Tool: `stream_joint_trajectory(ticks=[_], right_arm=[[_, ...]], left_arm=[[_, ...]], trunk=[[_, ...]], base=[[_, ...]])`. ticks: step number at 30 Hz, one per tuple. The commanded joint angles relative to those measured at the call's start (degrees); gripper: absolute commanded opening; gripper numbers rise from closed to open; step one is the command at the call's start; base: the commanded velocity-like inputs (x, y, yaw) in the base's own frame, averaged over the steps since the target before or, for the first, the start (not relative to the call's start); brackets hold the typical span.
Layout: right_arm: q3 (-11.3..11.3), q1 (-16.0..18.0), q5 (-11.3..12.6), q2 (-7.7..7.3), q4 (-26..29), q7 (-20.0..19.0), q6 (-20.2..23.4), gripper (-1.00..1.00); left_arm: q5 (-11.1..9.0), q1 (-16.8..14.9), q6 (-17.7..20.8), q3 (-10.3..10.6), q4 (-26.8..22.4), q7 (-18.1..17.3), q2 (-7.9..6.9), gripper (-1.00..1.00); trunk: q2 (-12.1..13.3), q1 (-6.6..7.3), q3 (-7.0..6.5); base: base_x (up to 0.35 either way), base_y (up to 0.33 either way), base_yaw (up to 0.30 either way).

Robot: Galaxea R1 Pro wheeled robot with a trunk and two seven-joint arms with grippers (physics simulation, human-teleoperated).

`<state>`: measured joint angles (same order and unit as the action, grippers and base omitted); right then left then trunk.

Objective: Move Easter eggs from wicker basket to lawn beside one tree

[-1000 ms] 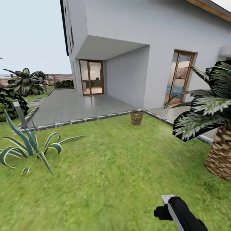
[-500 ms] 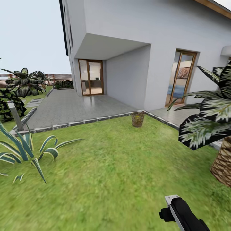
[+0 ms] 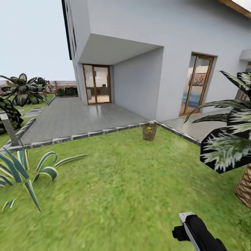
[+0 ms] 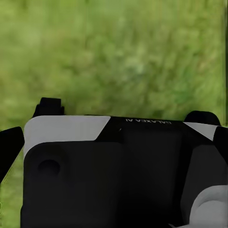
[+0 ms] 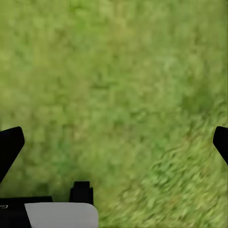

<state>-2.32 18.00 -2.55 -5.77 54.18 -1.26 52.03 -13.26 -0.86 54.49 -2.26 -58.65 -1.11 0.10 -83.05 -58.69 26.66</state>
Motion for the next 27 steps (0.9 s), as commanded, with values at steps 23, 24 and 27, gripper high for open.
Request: stream_joint_trajectory(ticks=[23, 24, 27], right_arm=[[-0.8, 0.0, -0.7, 0.23, 0.0, -0.1, 0.4, 1.0], [-0.8, 0.0, -0.7, 0.23, 0.0, -0.1, 0.4, 1.0], [-0.7, 0.0, -0.7, 0.23, 0.0, -0.1, 0.4, 1.0]], left_arm=[[-0.3, 0.0, 0.2, 0.0, 0.0, -0.1, 0.07, 1.0], [-0.3, 0.0, 0.2, 0.0, 0.0, -0.1, 0.07, 1.0], [-0.3, 0.0, 0.2, 0.0, -0.1, -0.1, 0.07, 1.0]], trunk=[[0.0, -0.04, 0.17], [0.0, -0.04, 0.17], [0.0, -0.04, 0.17]], base=[[0.342, 0.0, -0.18], [0.342, 0.0, -0.002], [0.342, 0.0, -0.001]])
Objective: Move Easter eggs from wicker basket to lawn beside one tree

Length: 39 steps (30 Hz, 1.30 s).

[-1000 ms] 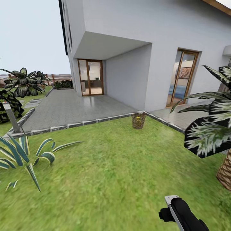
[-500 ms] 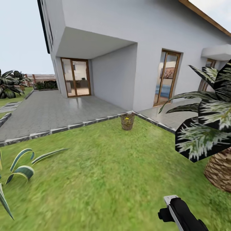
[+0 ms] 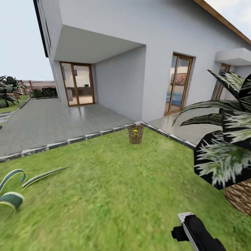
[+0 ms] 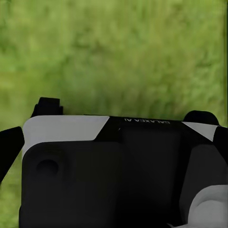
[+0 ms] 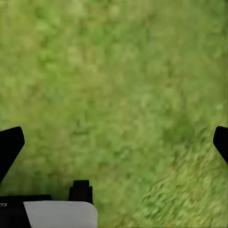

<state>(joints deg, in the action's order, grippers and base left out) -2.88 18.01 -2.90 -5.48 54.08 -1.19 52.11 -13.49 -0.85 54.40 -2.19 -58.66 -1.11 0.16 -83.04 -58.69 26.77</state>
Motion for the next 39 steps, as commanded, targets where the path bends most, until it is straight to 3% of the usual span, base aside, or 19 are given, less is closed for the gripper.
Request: stream_joint_trajectory(ticks=[1, 39], right_arm=[[-0.1, 0.0, -0.3, -0.09, 0.1, -0.1, 0.3, 1.0], [-0.1, 0.0, 0.1, -0.14, 0.1, -0.4, 0.3, 1.0]], left_arm=[[0.0, 0.0, 0.3, -0.1, -0.1, -0.1, 0.02, 1.0], [0.1, 0.0, 0.3, 0.0, 0.0, -0.2, 0.07, 1.0]], trunk=[[0.0, -0.04, 0.07], [0.0, -0.04, 0.07]], base=[[0.342, 0.0, 0.0], [0.342, 0.0, 0.0]])
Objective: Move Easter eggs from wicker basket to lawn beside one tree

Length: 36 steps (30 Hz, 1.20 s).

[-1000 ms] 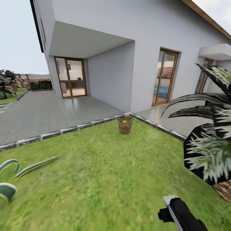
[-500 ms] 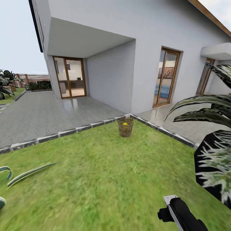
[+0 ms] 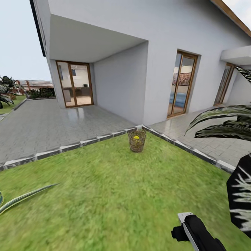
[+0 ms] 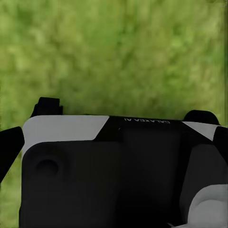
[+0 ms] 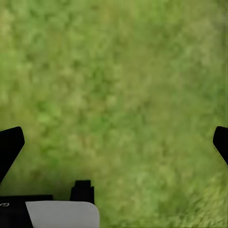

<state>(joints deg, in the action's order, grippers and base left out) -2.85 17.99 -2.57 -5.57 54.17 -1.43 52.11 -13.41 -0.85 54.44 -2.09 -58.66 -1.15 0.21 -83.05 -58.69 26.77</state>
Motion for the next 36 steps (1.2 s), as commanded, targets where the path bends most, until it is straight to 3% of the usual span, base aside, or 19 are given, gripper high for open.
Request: stream_joint_trajectory(ticks=[1, 36], right_arm=[[-0.2, 0.0, -0.3, -0.05, 0.1, -0.2, 0.3, 1.0], [-0.2, 0.0, -0.3, -0.03, 0.1, -0.2, 0.2, 1.0]], left_arm=[[0.0, 0.0, 0.3, -0.1, -0.1, -0.1, 0.01, 1.0], [-0.3, 0.0, 0.3, -0.2, -0.1, -0.1, -0.03, 1.0]], trunk=[[0.0, -0.04, 0.07], [0.0, -0.04, 0.07]], base=[[0.342, 0.0, 0.0], [0.342, 0.0, 0.0]])
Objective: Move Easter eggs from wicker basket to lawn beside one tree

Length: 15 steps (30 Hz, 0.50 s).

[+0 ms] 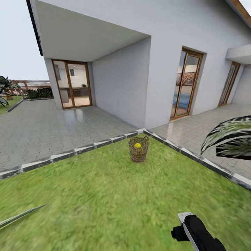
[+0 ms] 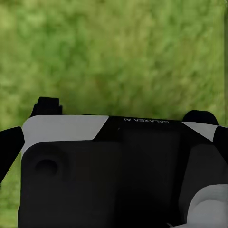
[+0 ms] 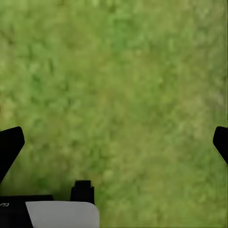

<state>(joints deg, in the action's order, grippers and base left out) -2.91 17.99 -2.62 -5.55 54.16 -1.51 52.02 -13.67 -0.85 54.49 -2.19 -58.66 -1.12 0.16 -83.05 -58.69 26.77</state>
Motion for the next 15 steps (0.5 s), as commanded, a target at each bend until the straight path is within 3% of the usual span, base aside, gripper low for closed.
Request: stream_joint_trajectory(ticks=[1, 15], right_arm=[[-0.2, 0.0, -0.3, -0.06, 0.1, -0.2, 0.3, 1.0], [-0.2, 0.1, -0.3, -0.08, 0.0, -0.2, 0.3, 1.0]], left_arm=[[0.0, 0.0, 0.3, -0.1, 0.0, -0.1, 0.02, 1.0], [-0.1, 0.0, 0.3, -0.1, 0.0, -0.1, 0.02, 1.0]], trunk=[[0.0, -0.03, 0.07], [0.0, -0.03, 0.07]], base=[[0.342, 0.0, 0.0], [0.342, 0.0, 0.0]])
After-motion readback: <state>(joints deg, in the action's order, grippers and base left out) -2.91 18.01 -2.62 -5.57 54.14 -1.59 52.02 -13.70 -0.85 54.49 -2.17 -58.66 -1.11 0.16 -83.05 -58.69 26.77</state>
